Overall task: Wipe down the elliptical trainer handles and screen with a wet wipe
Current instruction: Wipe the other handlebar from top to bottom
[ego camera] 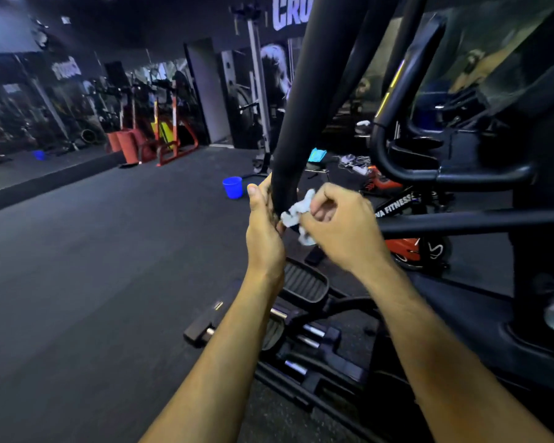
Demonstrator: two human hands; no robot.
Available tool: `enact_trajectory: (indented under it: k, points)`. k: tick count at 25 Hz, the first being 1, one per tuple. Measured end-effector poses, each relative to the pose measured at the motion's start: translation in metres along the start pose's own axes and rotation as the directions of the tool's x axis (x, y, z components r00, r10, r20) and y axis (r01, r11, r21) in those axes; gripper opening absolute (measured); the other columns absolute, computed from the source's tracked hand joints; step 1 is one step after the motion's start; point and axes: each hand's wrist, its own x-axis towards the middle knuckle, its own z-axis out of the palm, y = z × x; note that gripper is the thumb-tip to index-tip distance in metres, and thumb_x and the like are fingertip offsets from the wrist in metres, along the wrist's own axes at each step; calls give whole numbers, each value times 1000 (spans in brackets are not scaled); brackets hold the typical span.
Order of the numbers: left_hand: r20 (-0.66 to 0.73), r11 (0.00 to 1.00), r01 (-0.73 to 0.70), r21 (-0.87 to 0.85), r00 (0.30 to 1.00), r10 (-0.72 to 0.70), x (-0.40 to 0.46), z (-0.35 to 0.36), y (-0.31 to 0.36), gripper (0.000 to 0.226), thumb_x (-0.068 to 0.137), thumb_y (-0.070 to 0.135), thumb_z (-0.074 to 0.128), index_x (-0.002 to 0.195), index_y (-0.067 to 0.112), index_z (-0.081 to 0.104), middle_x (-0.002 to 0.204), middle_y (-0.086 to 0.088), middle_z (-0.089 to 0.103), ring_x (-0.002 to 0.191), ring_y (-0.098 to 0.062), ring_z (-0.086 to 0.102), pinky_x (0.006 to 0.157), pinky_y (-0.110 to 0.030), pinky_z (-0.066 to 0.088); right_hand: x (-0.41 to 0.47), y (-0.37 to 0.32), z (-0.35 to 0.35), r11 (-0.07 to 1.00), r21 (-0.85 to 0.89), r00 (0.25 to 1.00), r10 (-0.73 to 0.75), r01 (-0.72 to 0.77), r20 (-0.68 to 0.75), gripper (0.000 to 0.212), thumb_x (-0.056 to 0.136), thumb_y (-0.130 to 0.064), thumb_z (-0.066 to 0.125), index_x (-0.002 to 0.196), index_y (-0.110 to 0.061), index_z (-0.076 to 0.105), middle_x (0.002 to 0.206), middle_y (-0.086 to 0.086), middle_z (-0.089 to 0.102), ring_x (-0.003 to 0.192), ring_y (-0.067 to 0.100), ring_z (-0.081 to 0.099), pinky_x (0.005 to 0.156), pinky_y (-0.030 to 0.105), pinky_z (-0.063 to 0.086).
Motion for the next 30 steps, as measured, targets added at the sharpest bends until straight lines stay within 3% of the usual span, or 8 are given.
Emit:
enact_trajectory:
  k: [6, 11, 16, 20, 22, 25, 27, 30]
  points:
    - [43, 968, -251, 26, 967, 250, 24, 3, 34, 47, 116, 32, 20, 150, 13, 48, 137, 4, 66, 128, -5, 62, 112, -31, 48, 21, -21, -5, 963, 246, 969, -51, 112, -243, 24, 83, -2, 71, 98, -20, 66, 85, -5, 73, 75, 14, 71, 72, 43, 62]
    - [336, 830, -502, 244, 847, 413, 52, 14, 55, 48, 110, 41, 36, 143, 10, 54, 126, 8, 67, 117, -14, 63, 105, -43, 50, -3, -10, 42, 975, -1, 910, -206, 221, -360, 37, 94, 0, 57, 130, -4, 64, 112, 12, 74, 103, 26, 68, 95, 24, 49]
    - [355, 799, -558, 225, 811, 466, 57, 12, 42, 41, 107, 42, 43, 136, 17, 57, 109, 22, 66, 105, -5, 61, 97, -41, 50, -19, 45, 40, 892, -321, 889, -398, 317, -227, 35, 96, 0, 56, 128, -7, 69, 102, -4, 73, 100, 23, 54, 92, 23, 42]
    - [344, 811, -543, 217, 820, 457, 56, 14, 42, 46, 109, 40, 46, 136, 5, 58, 103, 16, 68, 94, 1, 64, 84, -26, 52, 5, -1, 37, 977, 188, 980, -69, 104, -186, 25, 100, -5, 52, 109, -13, 74, 77, -7, 69, 82, 10, 61, 79, 24, 46]
    - [347, 813, -541, 215, 820, 455, 56, 13, 41, 48, 108, 41, 44, 133, 3, 59, 100, 12, 66, 91, -5, 62, 82, -30, 50, 18, -32, 40, 774, 633, 982, 133, -19, -132, 28, 99, -4, 44, 104, -12, 70, 83, 10, 72, 76, 10, 61, 76, 28, 49]
    - [361, 764, -595, 249, 789, 497, 58, 10, 40, 56, 108, 55, 40, 128, 6, 60, 105, 7, 66, 97, -14, 63, 86, -40, 50, 27, -41, 41, 497, 860, 968, 249, -119, -10, 28, 88, -16, 43, 81, -23, 69, 70, -5, 58, 63, 5, 48, 64, 26, 40]
    - [369, 691, -653, 310, 752, 545, 61, 9, 39, 64, 106, 60, 35, 133, 8, 60, 116, 2, 67, 109, -26, 63, 97, -56, 48, 27, -36, 37, 583, 796, 975, 220, -162, 38, 23, 80, -35, 41, 68, -28, 60, 72, -2, 49, 70, 13, 43, 72, 36, 36]
    - [373, 664, -659, 354, 750, 546, 61, 8, 40, 63, 107, 60, 32, 129, 9, 60, 110, 5, 64, 104, -30, 61, 98, -64, 45, 23, -13, 26, 978, 105, 952, 145, -178, 271, 59, 84, -43, 24, 114, -10, 63, 113, 20, 61, 106, 32, 54, 98, 42, 41]
